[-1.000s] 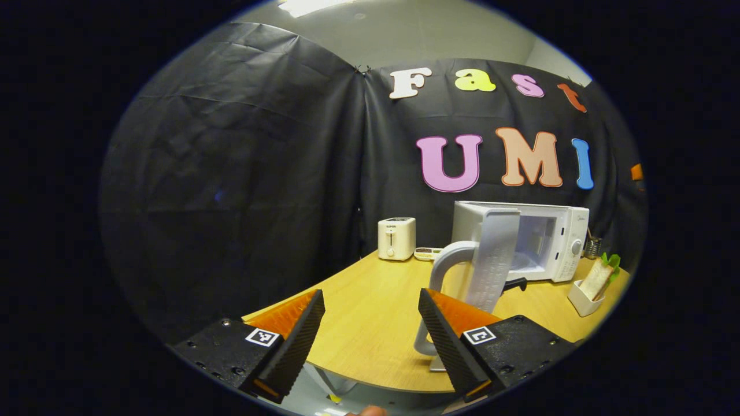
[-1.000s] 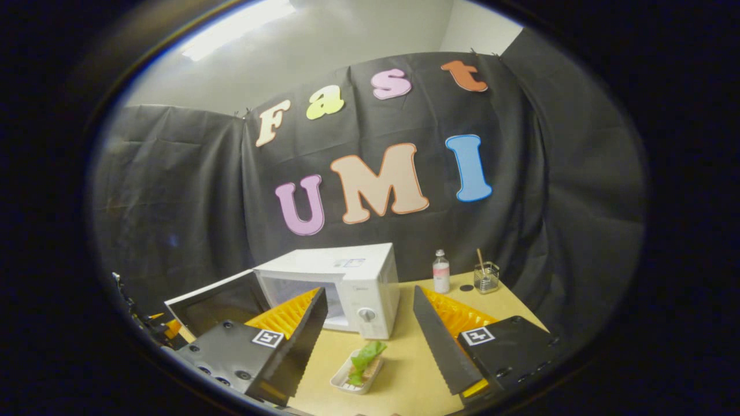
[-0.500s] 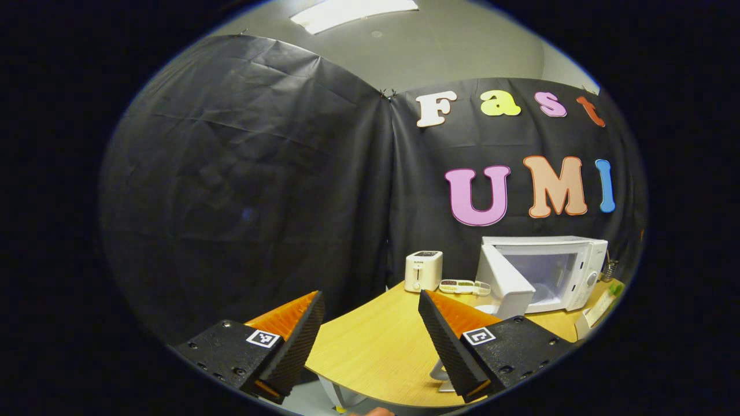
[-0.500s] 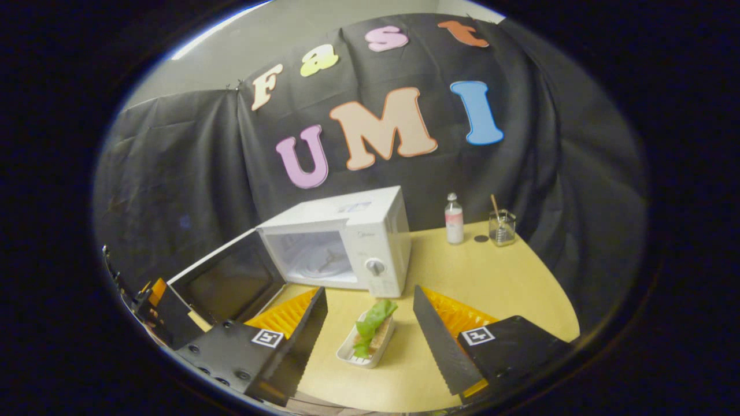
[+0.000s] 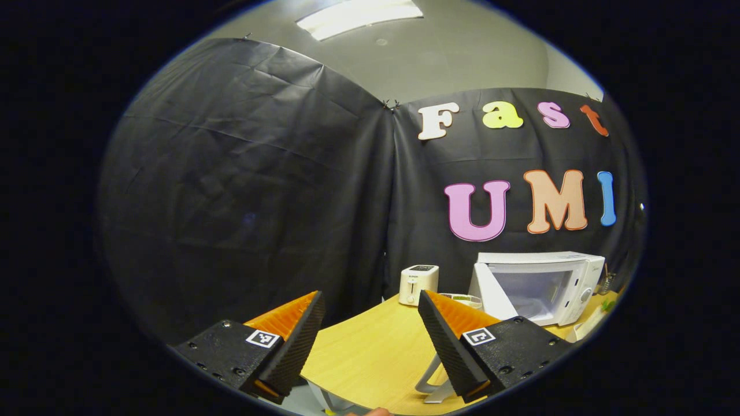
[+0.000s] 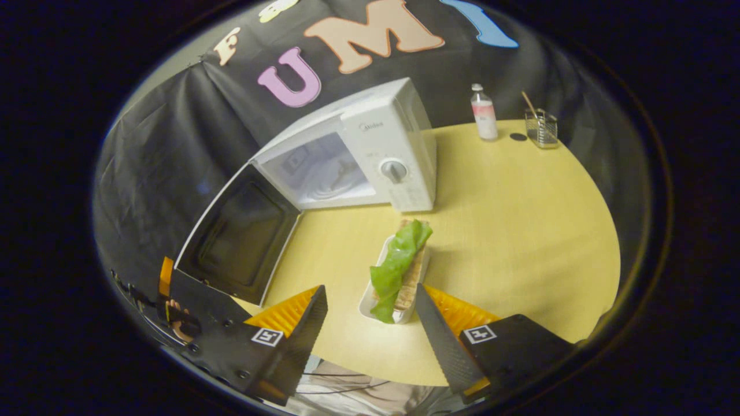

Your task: Open the microwave oven with the left hand, put the food in, and close the microwave oven.

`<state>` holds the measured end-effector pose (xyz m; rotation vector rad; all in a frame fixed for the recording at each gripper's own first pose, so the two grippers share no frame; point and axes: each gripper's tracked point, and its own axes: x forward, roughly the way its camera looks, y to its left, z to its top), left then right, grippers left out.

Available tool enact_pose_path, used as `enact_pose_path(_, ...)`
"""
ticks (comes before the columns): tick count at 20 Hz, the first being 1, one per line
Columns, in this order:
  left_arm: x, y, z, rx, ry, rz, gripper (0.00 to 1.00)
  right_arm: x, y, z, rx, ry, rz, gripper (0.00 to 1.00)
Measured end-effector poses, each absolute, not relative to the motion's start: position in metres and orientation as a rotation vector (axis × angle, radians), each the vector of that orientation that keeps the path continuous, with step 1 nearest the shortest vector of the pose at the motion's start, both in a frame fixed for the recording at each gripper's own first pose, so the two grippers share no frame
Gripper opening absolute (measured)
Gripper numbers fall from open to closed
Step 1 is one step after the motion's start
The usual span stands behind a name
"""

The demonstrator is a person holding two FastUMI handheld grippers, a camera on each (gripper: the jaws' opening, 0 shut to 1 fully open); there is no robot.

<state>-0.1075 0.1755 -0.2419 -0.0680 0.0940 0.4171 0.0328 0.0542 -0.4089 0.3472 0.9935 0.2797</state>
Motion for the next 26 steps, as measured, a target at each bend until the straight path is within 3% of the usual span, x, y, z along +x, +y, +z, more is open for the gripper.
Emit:
enact_pose_path(1,-0.106,0.177,-0.245,-0.07,0.099,0.42,0.99,0.037,0.054,-0.417,0.35,1.012,0.266,0.92)
enact_pose_path(4,-0.101,0.18,-0.255,-0.072,0.122,0.425,0.99,0.048,0.054,-0.43,0.379,1.058,0.242,0.96)
enact_pose_path(9,-0.094,0.182,-0.263,-0.081,0.133,0.422,0.99,0.052,0.054,-0.441,0.4,1.115,0.22,0.88)
enact_pose_path(10,-0.092,0.181,-0.263,-0.081,0.132,0.42,0.99,0.054,0.052,-0.445,0.396,1.117,0.213,0.94)
enact_pose_path(14,-0.092,0.182,-0.264,-0.075,0.134,0.414,0.99,0.053,0.055,-0.461,0.419,1.158,0.187,0.93)
enact_pose_path(19,-0.089,0.178,-0.267,-0.076,0.144,0.396,0.99,0.054,0.063,-0.465,0.425,1.139,0.169,0.43)
enact_pose_path(20,-0.088,0.178,-0.267,-0.076,0.145,0.392,0.99,0.052,0.062,-0.463,0.417,1.127,0.155,0.47)
enact_pose_path(21,-0.087,0.177,-0.268,-0.078,0.146,0.389,0.99,0.05,0.064,-0.463,0.406,1.119,0.149,0.4)
enact_pose_path(22,-0.087,0.177,-0.269,-0.079,0.15,0.385,0.99,0.049,0.064,-0.461,0.402,1.107,0.134,0.4)
enact_pose_path(24,-0.087,0.175,-0.27,-0.08,0.153,0.379,0.99,0.044,0.073,-0.454,0.46,1.09,0.134,0.25)
enact_pose_path(25,-0.087,0.175,-0.269,-0.08,0.154,0.374,0.99,0.043,0.075,-0.451,0.469,1.077,0.134,0.26)
enact_pose_path(26,-0.087,0.175,-0.27,-0.079,0.155,0.372,0.99,0.042,0.076,-0.447,0.464,1.057,0.137,0.33)
